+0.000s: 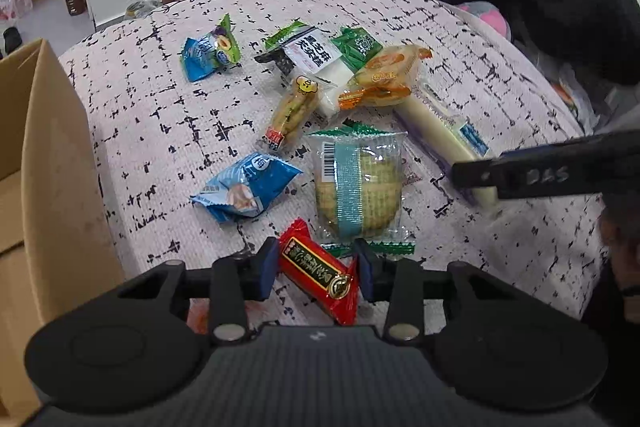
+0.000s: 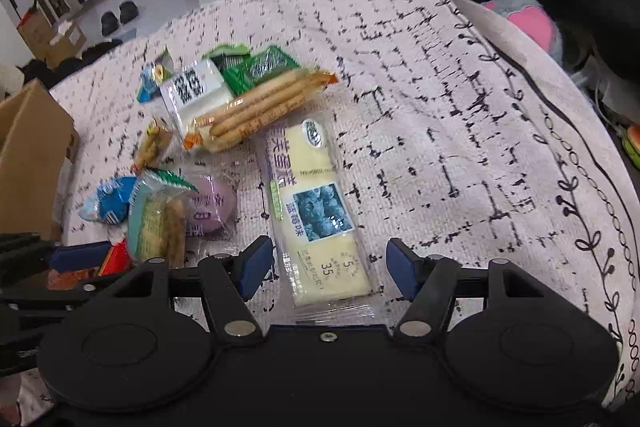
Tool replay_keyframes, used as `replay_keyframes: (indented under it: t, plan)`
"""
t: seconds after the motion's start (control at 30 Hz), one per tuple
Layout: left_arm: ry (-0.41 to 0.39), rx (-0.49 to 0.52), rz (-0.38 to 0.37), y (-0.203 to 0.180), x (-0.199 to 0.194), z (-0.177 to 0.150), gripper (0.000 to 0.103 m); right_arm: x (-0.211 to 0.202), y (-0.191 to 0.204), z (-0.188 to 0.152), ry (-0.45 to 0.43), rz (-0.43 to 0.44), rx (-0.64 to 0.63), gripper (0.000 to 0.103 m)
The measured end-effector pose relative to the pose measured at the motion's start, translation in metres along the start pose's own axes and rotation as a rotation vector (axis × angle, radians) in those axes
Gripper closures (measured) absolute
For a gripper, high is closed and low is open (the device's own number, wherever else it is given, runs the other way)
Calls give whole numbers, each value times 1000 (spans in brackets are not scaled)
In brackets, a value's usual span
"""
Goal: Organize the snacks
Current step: 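Reach the left tool to the red candy bar while the right tool reaches the yellow cake pack, then grasp and lift the red bar with left tool while right tool lifts the cake pack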
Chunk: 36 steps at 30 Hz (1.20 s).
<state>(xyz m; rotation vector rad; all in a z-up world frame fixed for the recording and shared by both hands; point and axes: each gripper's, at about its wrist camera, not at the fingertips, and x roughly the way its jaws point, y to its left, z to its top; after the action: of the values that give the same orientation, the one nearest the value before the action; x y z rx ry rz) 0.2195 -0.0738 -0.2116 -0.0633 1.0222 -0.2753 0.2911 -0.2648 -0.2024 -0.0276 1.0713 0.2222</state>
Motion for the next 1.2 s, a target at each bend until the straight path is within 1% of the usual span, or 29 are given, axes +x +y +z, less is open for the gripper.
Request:
replay_keyframes:
  t: [0.07, 0.1, 0.13, 0.23, 0.33, 0.37, 0.4, 0.43, 0.47, 0.67, 0.83, 1.03, 1.2]
  plan:
    - [-6, -14, -4, 0, -2, -1, 65, 4, 3, -1, 11, -15, -7, 46]
    - [-6, -23, -3, 1, -2, -2, 65, 4, 5, -2, 8, -28, -13, 56]
    - [-7, -30, -2, 1, -2, -2, 65, 4, 6, -3, 8, -32, -17, 63]
    - [-9, -42, -4, 1, -5, -2, 65, 0, 9, -5, 17, -7, -21, 68]
    - [-11, -44, -7, 1, -8, -2, 66, -5, 10, -7, 22, 4, -11, 70]
    - [-13, -47, -8, 1, -9, -1, 68, -8, 9, -8, 21, 10, 0, 70]
    - [-15, -48, -7, 1, -11, -1, 77, -10, 8, -9, 18, 15, 14, 70]
    - [-18, -48, -5, 1, -12, -1, 84, -13, 7, -10, 13, 20, 28, 70]
    - [-13, -52, -2, 2, -13, 0, 86, -16, 6, -10, 8, 25, 39, 70]
    - [-7, -71, 21, 6, -19, -1, 87, -35, 1, -12, -29, 41, 77, 70]
    - [-20, -79, 14, 5, -28, -2, 88, -48, -2, -11, -60, 46, 99, 71]
    - [-57, -88, 7, 7, -46, 4, 89, -66, 0, -8, -115, 57, 100, 72]
    - [-107, -100, 9, 12, -65, 13, 91, -78, 7, 0, -160, 72, 86, 72]
